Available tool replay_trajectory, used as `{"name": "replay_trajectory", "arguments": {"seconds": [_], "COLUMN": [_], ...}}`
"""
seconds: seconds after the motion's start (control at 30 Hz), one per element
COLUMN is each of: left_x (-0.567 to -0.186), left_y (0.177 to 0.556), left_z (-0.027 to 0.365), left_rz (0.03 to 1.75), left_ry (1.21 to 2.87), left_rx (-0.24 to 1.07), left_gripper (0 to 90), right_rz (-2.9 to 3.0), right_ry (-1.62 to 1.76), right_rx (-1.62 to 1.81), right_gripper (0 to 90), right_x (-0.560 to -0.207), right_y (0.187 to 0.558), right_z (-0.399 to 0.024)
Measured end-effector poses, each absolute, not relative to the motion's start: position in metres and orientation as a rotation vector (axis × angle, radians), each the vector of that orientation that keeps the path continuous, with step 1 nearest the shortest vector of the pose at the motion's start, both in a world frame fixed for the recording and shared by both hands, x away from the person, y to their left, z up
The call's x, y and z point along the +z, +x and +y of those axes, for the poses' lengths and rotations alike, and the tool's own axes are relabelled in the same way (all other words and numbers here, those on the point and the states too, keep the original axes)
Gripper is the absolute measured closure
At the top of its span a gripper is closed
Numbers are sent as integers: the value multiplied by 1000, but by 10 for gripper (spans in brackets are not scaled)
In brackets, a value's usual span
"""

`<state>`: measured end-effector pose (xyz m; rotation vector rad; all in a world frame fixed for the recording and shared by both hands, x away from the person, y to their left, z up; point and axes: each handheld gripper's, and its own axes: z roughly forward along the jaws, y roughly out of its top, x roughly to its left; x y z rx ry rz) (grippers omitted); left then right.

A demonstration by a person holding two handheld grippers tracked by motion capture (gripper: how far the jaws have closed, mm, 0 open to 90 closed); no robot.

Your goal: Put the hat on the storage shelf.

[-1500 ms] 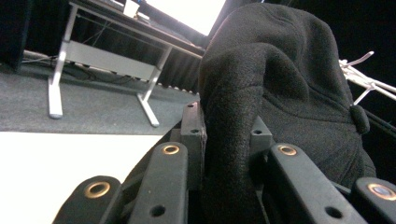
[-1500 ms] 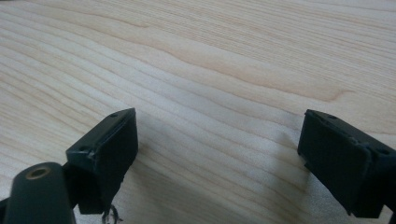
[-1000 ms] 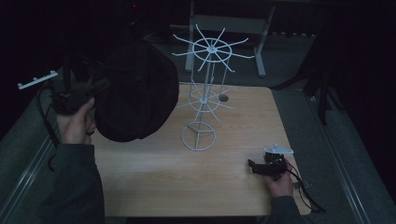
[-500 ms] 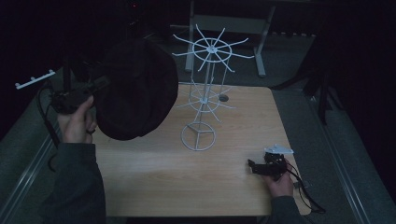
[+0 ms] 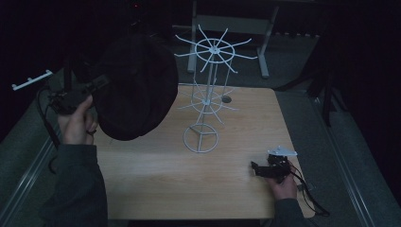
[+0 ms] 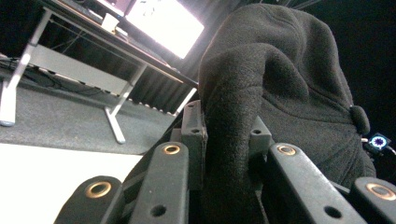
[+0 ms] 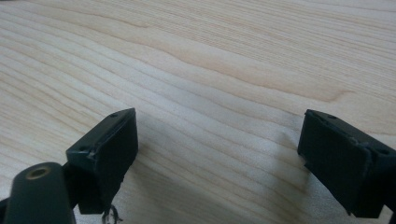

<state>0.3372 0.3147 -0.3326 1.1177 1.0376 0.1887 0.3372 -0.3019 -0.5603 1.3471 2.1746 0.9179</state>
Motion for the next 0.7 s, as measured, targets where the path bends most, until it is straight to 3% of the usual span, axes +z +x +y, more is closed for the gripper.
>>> {"name": "replay_trajectory", "arguments": {"seconds": [0.7], "left_x": [-328], "left_y": [339], "left_z": [309], "left_rz": [974], "left_ry": [1103], "left_rx": [139], "left_gripper": [772], "right_rz": [2175], "right_ry": [1347], "right_rx": [918], "right_gripper": [121], "right_x": [-560], "right_y": [337], "right_z": [-302]}}
